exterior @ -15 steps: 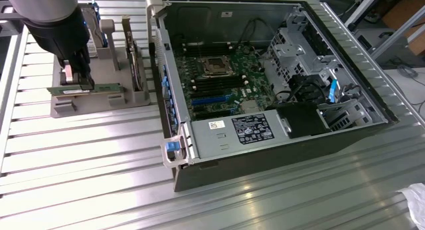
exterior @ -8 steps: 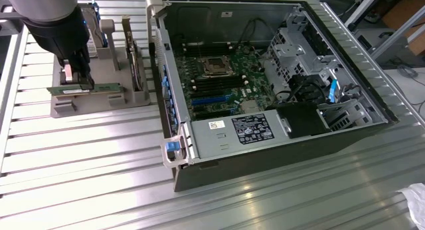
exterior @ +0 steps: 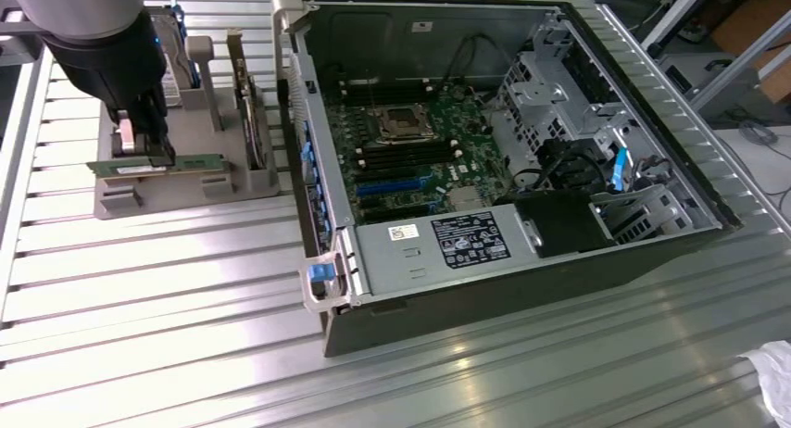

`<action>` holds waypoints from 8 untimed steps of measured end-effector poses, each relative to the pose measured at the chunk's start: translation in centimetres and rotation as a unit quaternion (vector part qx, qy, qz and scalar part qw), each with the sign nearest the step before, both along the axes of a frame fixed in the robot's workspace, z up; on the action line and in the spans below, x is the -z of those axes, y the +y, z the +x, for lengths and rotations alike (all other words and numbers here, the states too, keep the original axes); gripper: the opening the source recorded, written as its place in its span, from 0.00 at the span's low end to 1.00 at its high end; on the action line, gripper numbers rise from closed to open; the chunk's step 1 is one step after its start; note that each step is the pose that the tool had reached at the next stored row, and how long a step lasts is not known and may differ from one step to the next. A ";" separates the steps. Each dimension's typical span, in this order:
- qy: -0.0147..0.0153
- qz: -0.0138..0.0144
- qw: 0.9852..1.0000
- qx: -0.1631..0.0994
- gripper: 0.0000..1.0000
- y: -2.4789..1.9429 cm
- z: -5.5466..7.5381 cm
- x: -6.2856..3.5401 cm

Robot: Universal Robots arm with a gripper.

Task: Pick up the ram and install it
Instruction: 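Pick up the ram and move it above insertion slot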

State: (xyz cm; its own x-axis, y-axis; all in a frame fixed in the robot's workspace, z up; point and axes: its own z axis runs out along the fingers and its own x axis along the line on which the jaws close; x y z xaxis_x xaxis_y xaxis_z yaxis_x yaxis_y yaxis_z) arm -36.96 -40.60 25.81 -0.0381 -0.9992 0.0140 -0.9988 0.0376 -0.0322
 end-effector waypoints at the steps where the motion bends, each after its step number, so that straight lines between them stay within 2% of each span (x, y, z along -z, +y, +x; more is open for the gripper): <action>1: 0.000 0.000 1.000 0.000 0.12 0.00 0.0 -0.01; 8: 0.000 0.000 1.000 0.000 0.12 0.00 0.0 -0.30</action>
State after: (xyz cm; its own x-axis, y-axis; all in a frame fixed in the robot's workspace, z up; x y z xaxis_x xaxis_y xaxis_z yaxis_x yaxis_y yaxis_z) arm -36.96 -40.60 26.10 -0.0381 -0.9992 0.0140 -0.9988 0.0376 -0.0322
